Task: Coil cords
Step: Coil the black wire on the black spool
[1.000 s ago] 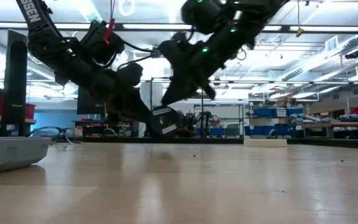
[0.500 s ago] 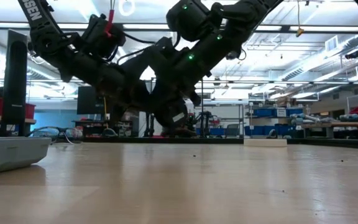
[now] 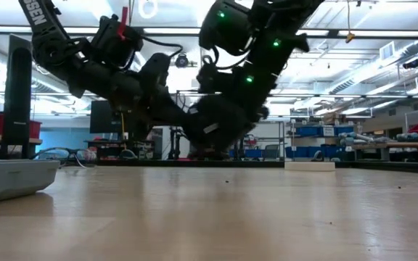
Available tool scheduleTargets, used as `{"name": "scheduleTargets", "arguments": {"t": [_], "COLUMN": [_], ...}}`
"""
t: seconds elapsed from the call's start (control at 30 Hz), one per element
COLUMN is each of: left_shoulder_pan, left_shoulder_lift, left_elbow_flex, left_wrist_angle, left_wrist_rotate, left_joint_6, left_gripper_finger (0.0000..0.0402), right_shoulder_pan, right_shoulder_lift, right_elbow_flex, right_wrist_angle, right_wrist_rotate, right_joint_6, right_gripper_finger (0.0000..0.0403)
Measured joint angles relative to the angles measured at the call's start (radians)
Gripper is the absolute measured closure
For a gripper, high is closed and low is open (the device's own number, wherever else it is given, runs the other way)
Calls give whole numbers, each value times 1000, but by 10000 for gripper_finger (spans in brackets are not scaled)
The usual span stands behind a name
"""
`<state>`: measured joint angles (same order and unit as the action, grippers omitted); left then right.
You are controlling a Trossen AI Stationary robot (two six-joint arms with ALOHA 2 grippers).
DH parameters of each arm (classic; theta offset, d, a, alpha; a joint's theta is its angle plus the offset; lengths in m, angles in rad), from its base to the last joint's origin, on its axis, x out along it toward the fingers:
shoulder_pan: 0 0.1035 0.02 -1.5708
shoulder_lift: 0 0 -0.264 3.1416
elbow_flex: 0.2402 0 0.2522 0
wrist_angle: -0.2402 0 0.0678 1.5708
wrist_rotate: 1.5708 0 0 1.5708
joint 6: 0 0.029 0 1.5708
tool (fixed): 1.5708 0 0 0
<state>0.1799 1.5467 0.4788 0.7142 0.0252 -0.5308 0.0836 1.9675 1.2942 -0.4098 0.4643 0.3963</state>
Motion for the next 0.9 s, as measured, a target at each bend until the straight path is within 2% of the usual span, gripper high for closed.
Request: {"name": "scheduleTargets", "arguments": {"t": [0.1, 0.23, 0.5, 0.7, 0.9], "left_shoulder_pan": [3, 10, 10, 11, 61], "left_shoulder_lift": [0, 0, 47, 66, 66], "left_elbow_flex": [-20, -40, -45, -38, -37], "left_wrist_angle": [0, -2, -4, -1, -51], "left_wrist_rotate": [-4, -7, -9, 75, 48], "left_joint_6": [-3, -26, -91, -98, -19], "left_gripper_finger": [401, 401, 395, 340, 285], "right_shoulder_pan": [31, 66, 87, 87, 92], "right_shoulder_lift": [-5, -16, -26, -26, -26], "right_elbow_flex": [0, 0, 0, 0, 0], "right_wrist_angle": [-108, -199, -279, -271, -272], "right_wrist_rotate": [53, 64, 73, 74, 70], "right_joint_6": [27, 54, 82, 82, 81], "right_gripper_finger": [389, 391, 393, 394, 394]}}
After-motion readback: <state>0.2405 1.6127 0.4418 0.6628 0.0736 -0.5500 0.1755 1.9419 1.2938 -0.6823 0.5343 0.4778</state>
